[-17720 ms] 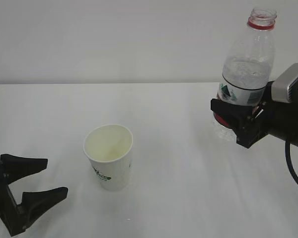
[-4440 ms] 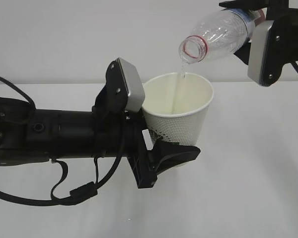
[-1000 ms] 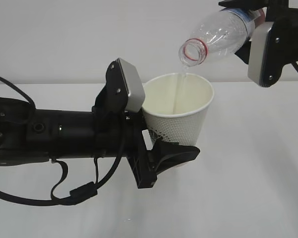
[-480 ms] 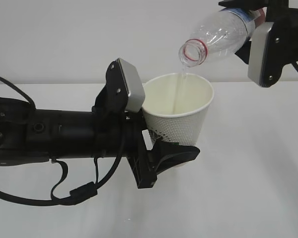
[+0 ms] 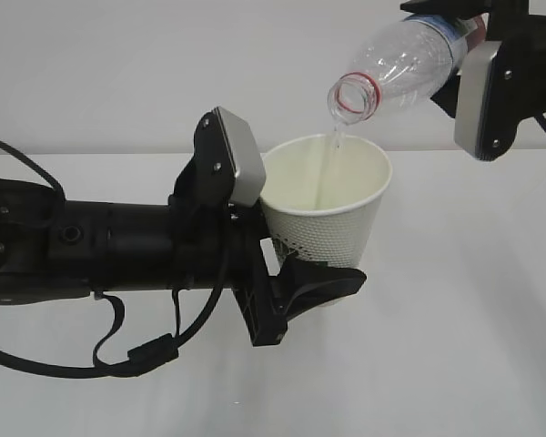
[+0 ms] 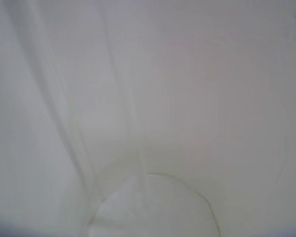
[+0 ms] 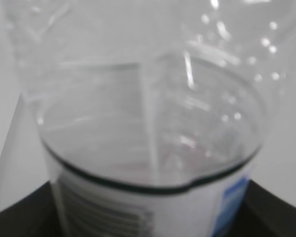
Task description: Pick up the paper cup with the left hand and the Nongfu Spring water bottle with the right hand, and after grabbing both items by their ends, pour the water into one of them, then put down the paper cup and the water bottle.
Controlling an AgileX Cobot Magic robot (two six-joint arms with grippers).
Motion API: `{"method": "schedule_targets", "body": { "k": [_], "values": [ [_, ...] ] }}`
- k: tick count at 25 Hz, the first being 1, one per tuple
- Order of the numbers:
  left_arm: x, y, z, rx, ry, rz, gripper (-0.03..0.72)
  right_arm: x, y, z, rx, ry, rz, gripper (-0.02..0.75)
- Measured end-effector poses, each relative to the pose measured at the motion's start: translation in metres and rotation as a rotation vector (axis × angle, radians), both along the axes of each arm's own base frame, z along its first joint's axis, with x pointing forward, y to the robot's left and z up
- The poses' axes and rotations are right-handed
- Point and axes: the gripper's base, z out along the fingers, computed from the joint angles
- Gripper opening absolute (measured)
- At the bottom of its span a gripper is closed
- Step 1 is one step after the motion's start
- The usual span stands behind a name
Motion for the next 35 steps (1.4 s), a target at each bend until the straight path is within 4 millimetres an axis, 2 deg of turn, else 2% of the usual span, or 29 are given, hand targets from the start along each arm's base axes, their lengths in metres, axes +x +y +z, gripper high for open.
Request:
{"method": "schedule_targets", "body": {
  "k": [35],
  "values": [
    [0.0015, 0.0017, -0.0038, 0.045, 0.003, 0.019, 0.528, -0.0003, 0.0004, 0.0005, -0.013, -0.018, 0.008, 0.512]
  ]
}}
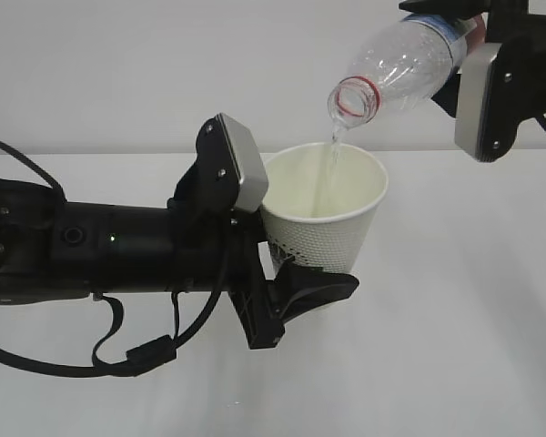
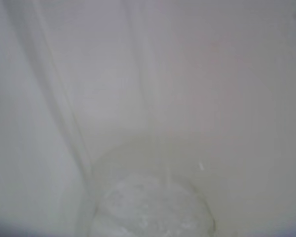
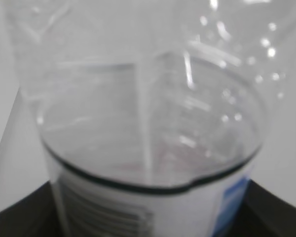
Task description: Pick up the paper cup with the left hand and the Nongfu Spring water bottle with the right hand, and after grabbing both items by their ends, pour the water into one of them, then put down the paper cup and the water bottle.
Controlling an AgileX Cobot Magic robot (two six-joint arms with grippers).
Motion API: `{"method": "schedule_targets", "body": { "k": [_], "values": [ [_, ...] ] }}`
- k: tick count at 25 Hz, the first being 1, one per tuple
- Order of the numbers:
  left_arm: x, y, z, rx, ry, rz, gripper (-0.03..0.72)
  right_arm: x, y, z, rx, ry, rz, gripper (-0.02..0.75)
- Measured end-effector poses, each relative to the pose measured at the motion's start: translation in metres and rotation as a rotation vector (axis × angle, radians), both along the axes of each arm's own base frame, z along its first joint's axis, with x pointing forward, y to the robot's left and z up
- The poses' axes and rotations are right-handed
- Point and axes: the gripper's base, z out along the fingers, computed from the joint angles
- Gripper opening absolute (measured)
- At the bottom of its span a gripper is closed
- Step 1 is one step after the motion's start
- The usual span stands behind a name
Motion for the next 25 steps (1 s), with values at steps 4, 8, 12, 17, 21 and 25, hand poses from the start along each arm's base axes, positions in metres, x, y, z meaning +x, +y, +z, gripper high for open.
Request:
{"method": "schedule_targets", "body": {
  "k": [4, 8, 12, 17, 21, 25],
  "values": [
    [-0.0003, 0.0, -0.0002, 0.002, -0.002, -0.004, 0.528, 0.0, 0.0, 0.0, 0.0, 0.0, 0.0, 0.512],
    [-0.0016, -0.0002, -0.001, 0.016, -0.012, -0.024, 0.528, 0.0, 0.0, 0.0, 0.0, 0.0, 0.0, 0.512],
    [-0.002, -0.0002, -0.0012, 0.02, -0.015, -0.03, 0.528, 0.0, 0.0, 0.0, 0.0, 0.0, 0.0, 0.512],
    [-0.0023, -0.0004, -0.0011, 0.018, -0.017, -0.034, 0.528, 0.0, 0.0, 0.0, 0.0, 0.0, 0.0, 0.512],
    [-0.0025, -0.0004, -0.001, 0.018, -0.017, -0.036, 0.528, 0.0, 0.0, 0.0, 0.0, 0.0, 0.0, 0.512],
    [-0.0025, -0.0004, -0.001, 0.017, -0.017, -0.036, 0.528, 0.0, 0.0, 0.0, 0.0, 0.0, 0.0, 0.512]
  ]
}}
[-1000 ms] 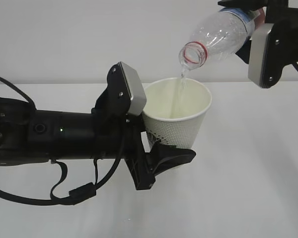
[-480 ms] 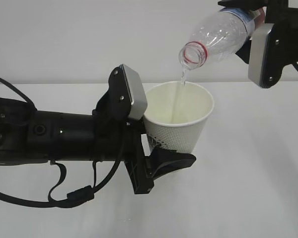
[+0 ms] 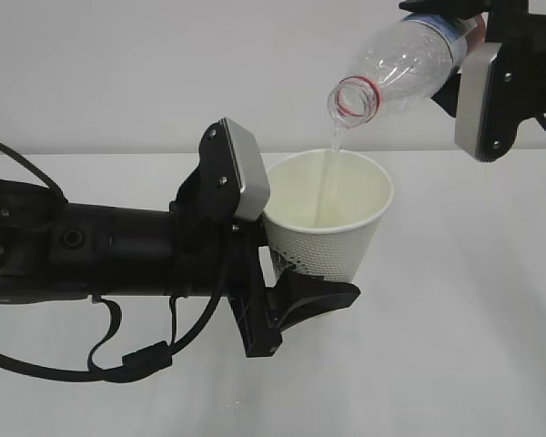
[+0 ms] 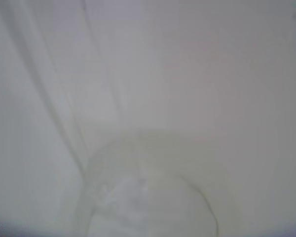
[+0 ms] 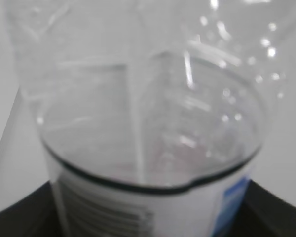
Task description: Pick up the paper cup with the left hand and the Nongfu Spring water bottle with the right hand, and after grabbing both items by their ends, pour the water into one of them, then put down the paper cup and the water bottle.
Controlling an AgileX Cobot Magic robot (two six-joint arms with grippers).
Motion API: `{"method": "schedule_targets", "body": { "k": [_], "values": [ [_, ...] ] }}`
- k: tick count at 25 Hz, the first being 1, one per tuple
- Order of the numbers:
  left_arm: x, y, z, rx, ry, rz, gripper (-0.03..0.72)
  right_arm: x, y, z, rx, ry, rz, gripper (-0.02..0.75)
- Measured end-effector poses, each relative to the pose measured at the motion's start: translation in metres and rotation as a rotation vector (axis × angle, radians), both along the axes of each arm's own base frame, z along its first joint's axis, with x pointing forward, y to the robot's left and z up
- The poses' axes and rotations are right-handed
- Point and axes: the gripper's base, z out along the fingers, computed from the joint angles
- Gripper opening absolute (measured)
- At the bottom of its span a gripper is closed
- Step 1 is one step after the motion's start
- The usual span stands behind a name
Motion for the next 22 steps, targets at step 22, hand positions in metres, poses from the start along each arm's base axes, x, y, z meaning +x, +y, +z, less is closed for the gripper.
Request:
{"method": "schedule_targets", "body": {
  "k": [22],
  "values": [
    [-0.0001, -0.0001, 0.0001, -0.002, 0.0, -0.001, 0.528, 0.0, 0.0, 0.0004, -0.003, -0.004, 0.001, 0.512]
  ]
}}
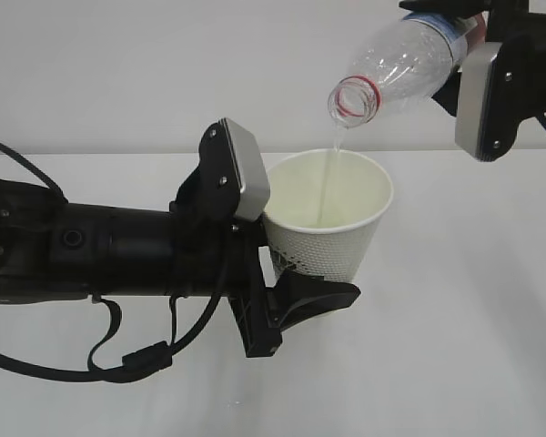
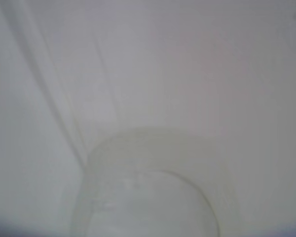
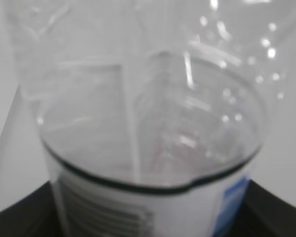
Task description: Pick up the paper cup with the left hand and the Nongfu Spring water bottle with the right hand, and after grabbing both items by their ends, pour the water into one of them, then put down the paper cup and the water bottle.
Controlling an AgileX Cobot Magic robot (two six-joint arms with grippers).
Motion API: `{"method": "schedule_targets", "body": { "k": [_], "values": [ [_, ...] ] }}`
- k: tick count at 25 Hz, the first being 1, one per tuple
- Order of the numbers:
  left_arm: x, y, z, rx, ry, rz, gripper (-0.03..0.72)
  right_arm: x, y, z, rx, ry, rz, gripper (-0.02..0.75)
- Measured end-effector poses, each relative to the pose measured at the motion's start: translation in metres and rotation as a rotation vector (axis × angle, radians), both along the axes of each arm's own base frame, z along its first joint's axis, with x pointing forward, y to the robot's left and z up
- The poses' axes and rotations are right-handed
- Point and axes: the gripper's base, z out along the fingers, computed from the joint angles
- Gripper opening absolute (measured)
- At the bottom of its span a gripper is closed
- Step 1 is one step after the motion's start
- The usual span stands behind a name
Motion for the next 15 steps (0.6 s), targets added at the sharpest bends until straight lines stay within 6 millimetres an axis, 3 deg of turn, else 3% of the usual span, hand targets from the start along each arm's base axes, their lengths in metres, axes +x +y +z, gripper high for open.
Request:
{"method": "schedule_targets", "body": {
  "k": [15],
  "values": [
    [0.0, 0.0, 0.0, 0.0, 0.0, 0.0, 0.528, 0.0004, 0.0001, 0.0012, -0.014, -0.016, 0.003, 0.512]
  ]
}}
